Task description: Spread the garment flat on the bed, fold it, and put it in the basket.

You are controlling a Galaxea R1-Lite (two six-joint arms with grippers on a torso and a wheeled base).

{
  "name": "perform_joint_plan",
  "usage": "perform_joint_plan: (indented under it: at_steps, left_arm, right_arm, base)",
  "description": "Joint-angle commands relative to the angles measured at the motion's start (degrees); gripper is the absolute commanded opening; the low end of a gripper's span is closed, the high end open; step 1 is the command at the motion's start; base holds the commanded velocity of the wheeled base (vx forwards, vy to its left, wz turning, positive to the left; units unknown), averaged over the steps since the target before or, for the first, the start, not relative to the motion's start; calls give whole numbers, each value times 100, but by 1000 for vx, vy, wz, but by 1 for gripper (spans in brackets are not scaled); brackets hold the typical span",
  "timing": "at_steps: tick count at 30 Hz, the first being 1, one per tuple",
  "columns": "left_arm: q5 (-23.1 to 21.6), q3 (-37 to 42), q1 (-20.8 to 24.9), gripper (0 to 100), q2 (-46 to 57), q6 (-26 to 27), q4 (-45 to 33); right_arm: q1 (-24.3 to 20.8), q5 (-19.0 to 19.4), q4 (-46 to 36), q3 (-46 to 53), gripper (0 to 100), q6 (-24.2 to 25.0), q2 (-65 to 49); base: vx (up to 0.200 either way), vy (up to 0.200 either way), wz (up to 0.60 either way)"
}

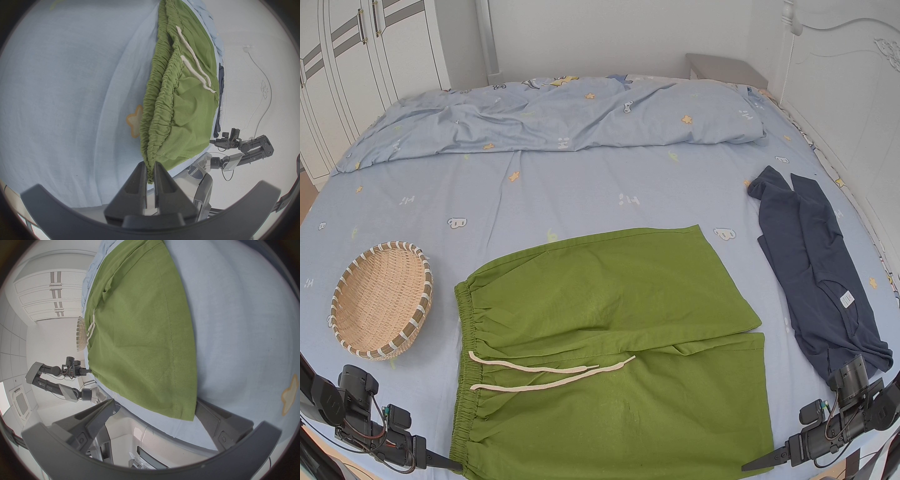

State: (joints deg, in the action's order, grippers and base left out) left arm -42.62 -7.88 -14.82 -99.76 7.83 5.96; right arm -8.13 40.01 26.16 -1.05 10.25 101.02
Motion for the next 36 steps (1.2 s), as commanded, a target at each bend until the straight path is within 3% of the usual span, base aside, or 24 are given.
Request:
perform_joint_plan:
  at_steps: [1,6,7,22,36]
  left_arm:
    - [-1,-4,-3,0,-9,0,-7]
    - [-1,-4,-12,0,-9,0,-7]
    - [-1,-4,-12,0,-9,0,-7]
    - [17,-91,-390,0,0,0,-34]
    - [-18,-206,-293,0,105,-317,-192]
  right_arm:
    - [5,-2,-15,17,100,-6,58]
    - [31,-2,-23,70,100,-6,31]
    - [48,-11,-32,78,0,-6,31]
    - [312,-28,-375,105,0,3,-250]
    - [330,51,-981,96,0,-41,-1146]
  base:
    - [0,0,0]
    - [0,0,0]
    - [0,0,0]
    - [0,0,0]
    - [0,0,0]
